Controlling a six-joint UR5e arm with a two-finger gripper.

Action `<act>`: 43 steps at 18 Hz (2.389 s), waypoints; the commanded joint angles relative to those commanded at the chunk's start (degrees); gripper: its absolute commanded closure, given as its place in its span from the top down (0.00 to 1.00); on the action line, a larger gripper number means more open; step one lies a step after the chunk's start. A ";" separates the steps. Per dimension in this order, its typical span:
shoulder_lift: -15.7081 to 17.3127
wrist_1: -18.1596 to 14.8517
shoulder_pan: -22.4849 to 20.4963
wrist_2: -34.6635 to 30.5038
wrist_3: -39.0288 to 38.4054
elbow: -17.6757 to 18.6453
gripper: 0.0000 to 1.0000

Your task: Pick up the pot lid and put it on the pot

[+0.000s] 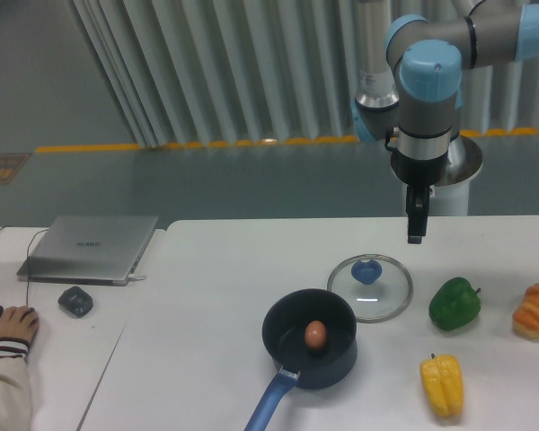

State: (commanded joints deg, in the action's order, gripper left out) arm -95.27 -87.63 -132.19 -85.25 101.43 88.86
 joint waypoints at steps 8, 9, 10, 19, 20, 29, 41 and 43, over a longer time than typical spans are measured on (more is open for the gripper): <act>0.00 0.00 0.00 0.00 0.00 0.17 1.00; 0.09 -0.09 0.00 0.00 0.00 0.18 1.00; 0.09 -0.09 0.09 0.00 0.00 0.26 1.00; 0.18 -0.09 2.72 -0.79 -1.14 3.77 1.00; 0.18 0.09 3.77 -1.75 -2.01 4.65 1.00; -1.84 5.25 10.80 -6.24 -14.40 6.68 1.00; -1.93 13.10 12.48 -9.40 -15.20 9.93 1.00; -1.76 13.10 12.65 -9.58 -15.38 10.54 1.00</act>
State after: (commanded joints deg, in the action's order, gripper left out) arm -97.03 -74.53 -119.53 -94.83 86.05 99.40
